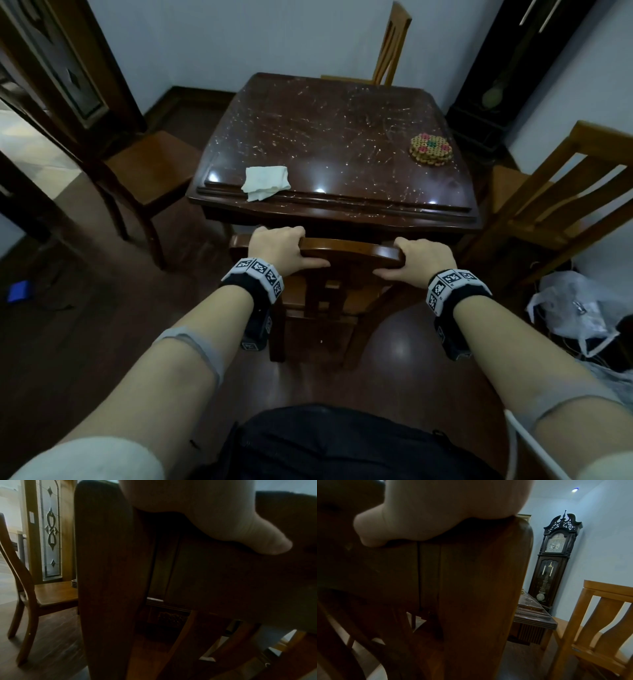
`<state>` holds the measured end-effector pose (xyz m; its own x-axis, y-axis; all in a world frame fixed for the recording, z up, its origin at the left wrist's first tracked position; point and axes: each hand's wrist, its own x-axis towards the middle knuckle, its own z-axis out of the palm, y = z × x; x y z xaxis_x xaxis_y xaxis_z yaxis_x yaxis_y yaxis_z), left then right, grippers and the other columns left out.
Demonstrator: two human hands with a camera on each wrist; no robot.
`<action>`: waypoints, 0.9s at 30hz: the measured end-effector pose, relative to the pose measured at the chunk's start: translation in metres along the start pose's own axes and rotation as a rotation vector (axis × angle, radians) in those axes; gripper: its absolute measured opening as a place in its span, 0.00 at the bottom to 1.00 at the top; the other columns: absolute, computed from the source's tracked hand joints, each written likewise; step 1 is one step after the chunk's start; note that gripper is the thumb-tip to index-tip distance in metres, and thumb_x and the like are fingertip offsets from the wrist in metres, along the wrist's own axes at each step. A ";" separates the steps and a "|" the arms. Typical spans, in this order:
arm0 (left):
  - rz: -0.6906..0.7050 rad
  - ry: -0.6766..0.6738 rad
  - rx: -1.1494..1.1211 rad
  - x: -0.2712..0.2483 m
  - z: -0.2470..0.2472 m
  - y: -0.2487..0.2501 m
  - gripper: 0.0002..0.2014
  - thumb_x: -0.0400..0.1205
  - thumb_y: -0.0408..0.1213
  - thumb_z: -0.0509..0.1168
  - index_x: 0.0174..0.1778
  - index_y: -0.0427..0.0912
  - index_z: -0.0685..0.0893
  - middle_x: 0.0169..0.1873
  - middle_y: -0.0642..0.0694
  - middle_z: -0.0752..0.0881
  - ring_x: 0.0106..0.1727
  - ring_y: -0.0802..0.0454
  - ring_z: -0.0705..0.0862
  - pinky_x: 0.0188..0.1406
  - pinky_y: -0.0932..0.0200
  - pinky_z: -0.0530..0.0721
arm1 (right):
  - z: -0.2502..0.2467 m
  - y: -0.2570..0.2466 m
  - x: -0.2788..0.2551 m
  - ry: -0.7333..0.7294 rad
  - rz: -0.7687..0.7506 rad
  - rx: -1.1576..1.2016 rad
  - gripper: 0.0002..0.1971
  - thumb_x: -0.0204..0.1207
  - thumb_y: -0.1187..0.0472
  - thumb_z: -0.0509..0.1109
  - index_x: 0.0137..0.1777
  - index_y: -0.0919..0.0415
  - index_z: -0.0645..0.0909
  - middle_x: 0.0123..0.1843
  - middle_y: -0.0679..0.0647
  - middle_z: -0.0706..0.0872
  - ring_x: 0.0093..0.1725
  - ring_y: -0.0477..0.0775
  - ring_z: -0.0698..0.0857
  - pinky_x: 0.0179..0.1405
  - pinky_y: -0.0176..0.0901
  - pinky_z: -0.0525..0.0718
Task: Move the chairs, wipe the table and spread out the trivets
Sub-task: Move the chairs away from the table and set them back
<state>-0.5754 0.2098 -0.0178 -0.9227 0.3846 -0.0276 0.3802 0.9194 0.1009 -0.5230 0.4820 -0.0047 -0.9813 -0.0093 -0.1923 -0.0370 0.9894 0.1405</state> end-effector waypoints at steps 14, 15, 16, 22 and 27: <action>0.283 0.027 -0.559 -0.006 -0.042 -0.092 0.14 0.84 0.50 0.61 0.64 0.53 0.78 0.55 0.56 0.84 0.54 0.61 0.82 0.51 0.60 0.82 | -0.072 -0.101 0.040 -0.414 -0.084 0.412 0.27 0.74 0.50 0.75 0.72 0.51 0.73 0.65 0.49 0.79 0.61 0.51 0.79 0.64 0.46 0.78; 0.254 0.063 -0.569 -0.007 -0.046 -0.106 0.12 0.84 0.49 0.61 0.62 0.53 0.78 0.53 0.57 0.84 0.53 0.61 0.82 0.51 0.59 0.83 | -0.082 -0.123 0.046 -0.407 -0.149 0.409 0.25 0.76 0.48 0.73 0.72 0.51 0.74 0.64 0.47 0.80 0.61 0.49 0.79 0.64 0.44 0.77; 0.221 0.099 -0.574 -0.009 -0.050 -0.121 0.11 0.84 0.49 0.61 0.60 0.54 0.79 0.51 0.58 0.85 0.51 0.61 0.83 0.50 0.57 0.83 | -0.092 -0.145 0.052 -0.401 -0.206 0.406 0.24 0.77 0.46 0.71 0.72 0.50 0.74 0.64 0.46 0.81 0.60 0.48 0.80 0.64 0.42 0.76; -0.065 0.228 -0.564 -0.033 -0.051 -0.216 0.08 0.84 0.48 0.61 0.57 0.56 0.80 0.44 0.62 0.83 0.47 0.61 0.82 0.49 0.55 0.82 | -0.145 -0.267 0.098 -0.403 -0.469 0.311 0.17 0.82 0.45 0.64 0.67 0.50 0.78 0.56 0.42 0.83 0.58 0.46 0.81 0.62 0.40 0.75; -0.312 0.223 -0.586 -0.048 -0.033 -0.296 0.07 0.83 0.50 0.60 0.53 0.58 0.81 0.45 0.59 0.84 0.48 0.57 0.83 0.52 0.51 0.83 | -0.157 -0.348 0.145 -0.391 -0.582 0.344 0.14 0.82 0.49 0.66 0.63 0.53 0.80 0.41 0.39 0.82 0.50 0.46 0.85 0.55 0.37 0.77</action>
<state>-0.6456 -0.0832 -0.0132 -0.9981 0.0257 0.0556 0.0555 0.7641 0.6427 -0.6825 0.1133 0.0714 -0.6818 -0.5520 -0.4800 -0.4022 0.8310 -0.3844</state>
